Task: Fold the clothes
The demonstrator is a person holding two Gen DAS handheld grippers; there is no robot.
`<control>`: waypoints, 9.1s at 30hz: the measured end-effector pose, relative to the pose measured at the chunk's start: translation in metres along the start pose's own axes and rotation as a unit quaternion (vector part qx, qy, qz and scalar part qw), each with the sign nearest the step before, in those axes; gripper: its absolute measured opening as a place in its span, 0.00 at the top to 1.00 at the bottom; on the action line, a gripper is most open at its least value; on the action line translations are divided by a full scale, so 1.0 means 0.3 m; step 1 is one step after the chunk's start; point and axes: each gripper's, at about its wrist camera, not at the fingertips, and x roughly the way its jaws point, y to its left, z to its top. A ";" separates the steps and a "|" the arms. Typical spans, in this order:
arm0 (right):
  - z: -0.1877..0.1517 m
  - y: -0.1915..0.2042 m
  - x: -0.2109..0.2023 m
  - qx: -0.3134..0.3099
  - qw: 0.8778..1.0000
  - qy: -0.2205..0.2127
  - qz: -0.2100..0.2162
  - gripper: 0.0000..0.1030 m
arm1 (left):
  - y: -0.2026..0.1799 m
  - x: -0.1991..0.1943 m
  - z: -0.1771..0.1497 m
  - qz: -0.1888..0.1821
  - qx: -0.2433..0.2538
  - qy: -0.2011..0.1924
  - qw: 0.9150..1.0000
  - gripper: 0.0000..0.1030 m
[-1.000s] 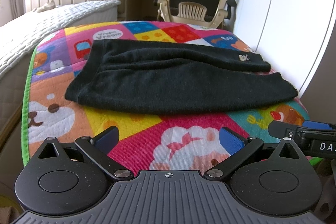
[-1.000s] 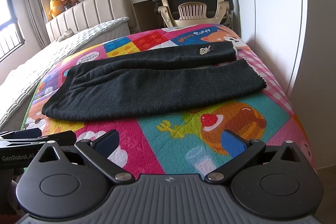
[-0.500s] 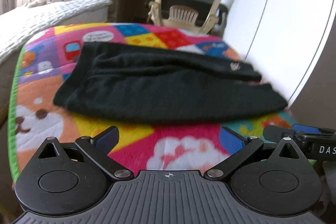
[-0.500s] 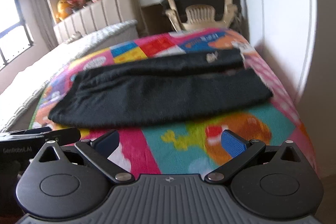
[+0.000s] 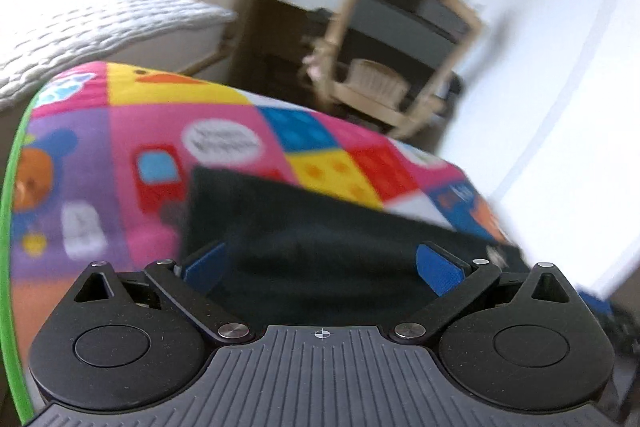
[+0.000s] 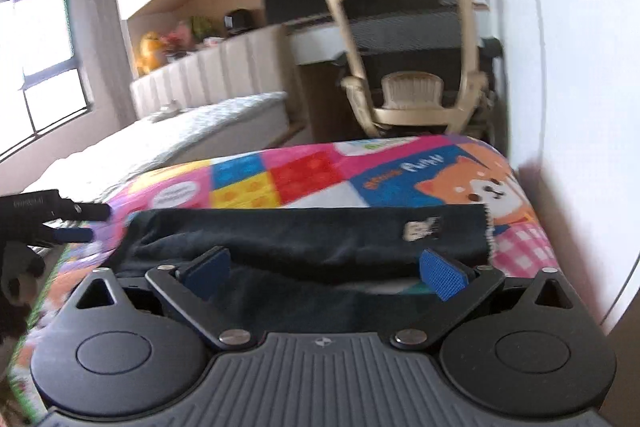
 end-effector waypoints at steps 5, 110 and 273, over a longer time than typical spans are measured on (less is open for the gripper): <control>0.027 -0.067 0.044 -0.010 1.000 0.003 -0.025 0.28 | 0.133 0.206 0.120 0.026 -0.058 0.039 0.997 0.02; -0.172 -0.355 -0.072 0.126 0.989 0.049 -0.057 0.84 | 0.054 -0.364 -0.213 0.118 0.064 -0.080 0.988 0.78; -0.193 0.143 0.080 -0.230 0.963 -0.002 -0.140 0.71 | -0.538 0.234 -0.197 -0.196 0.097 0.085 0.972 0.43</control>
